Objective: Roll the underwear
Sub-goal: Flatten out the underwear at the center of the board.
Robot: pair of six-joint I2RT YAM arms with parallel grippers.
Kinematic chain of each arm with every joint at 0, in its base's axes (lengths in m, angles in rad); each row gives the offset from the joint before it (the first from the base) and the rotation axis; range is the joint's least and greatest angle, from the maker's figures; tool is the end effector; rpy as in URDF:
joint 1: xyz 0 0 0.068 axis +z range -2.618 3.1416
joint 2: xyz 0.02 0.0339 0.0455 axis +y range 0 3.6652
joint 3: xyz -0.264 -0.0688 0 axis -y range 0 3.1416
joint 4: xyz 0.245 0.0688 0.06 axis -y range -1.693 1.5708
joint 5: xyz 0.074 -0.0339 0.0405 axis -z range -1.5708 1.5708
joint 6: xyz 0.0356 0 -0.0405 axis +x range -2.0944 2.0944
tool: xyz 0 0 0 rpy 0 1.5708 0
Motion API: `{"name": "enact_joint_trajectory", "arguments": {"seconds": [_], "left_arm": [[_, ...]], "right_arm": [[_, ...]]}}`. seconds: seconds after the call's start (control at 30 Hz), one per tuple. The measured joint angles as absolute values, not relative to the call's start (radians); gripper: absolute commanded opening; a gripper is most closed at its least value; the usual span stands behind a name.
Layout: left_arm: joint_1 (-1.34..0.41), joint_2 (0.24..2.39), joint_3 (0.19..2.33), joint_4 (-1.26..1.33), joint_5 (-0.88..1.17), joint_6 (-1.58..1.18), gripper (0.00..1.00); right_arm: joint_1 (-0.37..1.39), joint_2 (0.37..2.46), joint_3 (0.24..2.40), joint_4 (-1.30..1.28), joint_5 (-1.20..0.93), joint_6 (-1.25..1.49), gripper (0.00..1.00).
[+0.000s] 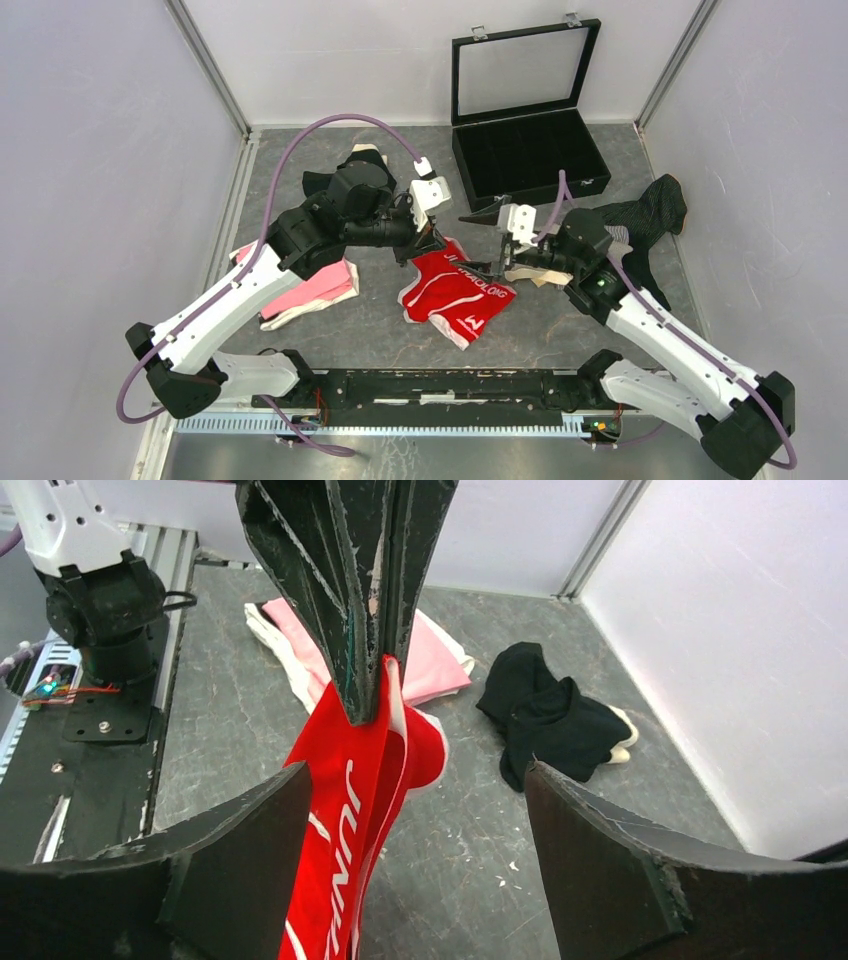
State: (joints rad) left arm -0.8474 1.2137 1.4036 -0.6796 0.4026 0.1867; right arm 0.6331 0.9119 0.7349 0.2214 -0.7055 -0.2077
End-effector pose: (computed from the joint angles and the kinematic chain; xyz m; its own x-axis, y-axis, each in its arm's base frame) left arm 0.1558 -0.1975 0.4158 -0.1354 0.4114 -0.9013 0.9603 0.2783 -0.0173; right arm 0.1565 0.1435 0.3426 0.2356 -0.0218 -0.9716 -0.9444 0.2310 -0.2342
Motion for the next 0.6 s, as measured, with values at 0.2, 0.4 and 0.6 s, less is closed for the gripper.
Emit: {"name": "enact_joint_trajectory", "arguments": {"seconds": [0.2,0.4,0.6], "left_arm": [[-0.847,1.213,1.404,-0.686,0.418,0.189,0.02],[-0.848,1.21,1.404,-0.687,0.417,0.189,0.02],[-0.848,1.19,1.402,-0.68,0.383,0.188,0.14]], "right_arm": [[0.669,0.982,0.757,0.185,-0.707,-0.247,0.68],[0.697,1.019,0.765,0.159,-0.706,-0.264,0.26],[0.703,1.02,0.766,0.153,-0.707,-0.26,0.0]]}}
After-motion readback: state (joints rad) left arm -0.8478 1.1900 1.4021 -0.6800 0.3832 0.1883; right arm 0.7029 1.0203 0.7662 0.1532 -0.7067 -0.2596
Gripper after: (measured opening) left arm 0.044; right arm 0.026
